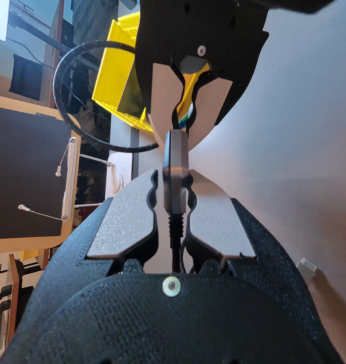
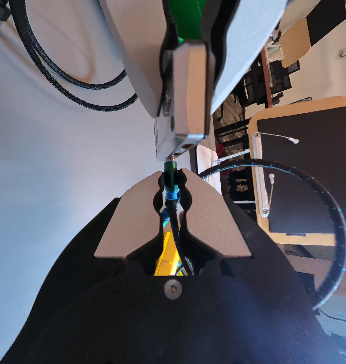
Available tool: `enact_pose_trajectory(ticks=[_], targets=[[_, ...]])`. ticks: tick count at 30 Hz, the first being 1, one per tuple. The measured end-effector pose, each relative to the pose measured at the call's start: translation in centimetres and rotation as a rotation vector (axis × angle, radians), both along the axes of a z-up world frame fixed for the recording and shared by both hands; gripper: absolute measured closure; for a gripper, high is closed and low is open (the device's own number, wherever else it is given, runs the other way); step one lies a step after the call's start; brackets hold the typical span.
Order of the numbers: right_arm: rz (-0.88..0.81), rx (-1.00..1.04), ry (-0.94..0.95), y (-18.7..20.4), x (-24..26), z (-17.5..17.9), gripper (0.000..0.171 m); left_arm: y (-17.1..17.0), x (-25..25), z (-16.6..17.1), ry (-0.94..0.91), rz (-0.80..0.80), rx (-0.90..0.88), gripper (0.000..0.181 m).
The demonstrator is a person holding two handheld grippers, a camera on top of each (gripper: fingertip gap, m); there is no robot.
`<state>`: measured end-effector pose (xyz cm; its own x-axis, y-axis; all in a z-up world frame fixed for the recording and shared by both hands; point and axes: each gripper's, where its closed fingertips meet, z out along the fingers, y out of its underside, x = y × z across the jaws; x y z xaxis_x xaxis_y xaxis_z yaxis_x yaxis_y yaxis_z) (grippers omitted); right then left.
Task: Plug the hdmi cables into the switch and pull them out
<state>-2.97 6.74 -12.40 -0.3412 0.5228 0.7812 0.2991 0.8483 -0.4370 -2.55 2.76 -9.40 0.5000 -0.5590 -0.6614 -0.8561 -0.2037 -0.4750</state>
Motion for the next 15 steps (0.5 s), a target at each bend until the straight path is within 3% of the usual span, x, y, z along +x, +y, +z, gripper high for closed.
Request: enact_pose_trajectory(ticks=[6,12,15], targets=[[0.001,-0.038,0.025,0.8,0.8,1.0,0.159,0.1,-0.9,-0.6,0.003,0.012,-0.016,0.143],[0.014,0.064,-0.02,-0.3,0.4,-0.2,0.159,1.5,-1.3,-2.8,0.232,0.018,-0.007,0.157],[-0.006,0.098,-0.045,0.4,0.2,-1.1,0.159,2.1,-2.0,-3.8,0.227,0.05,-0.036,0.156]])
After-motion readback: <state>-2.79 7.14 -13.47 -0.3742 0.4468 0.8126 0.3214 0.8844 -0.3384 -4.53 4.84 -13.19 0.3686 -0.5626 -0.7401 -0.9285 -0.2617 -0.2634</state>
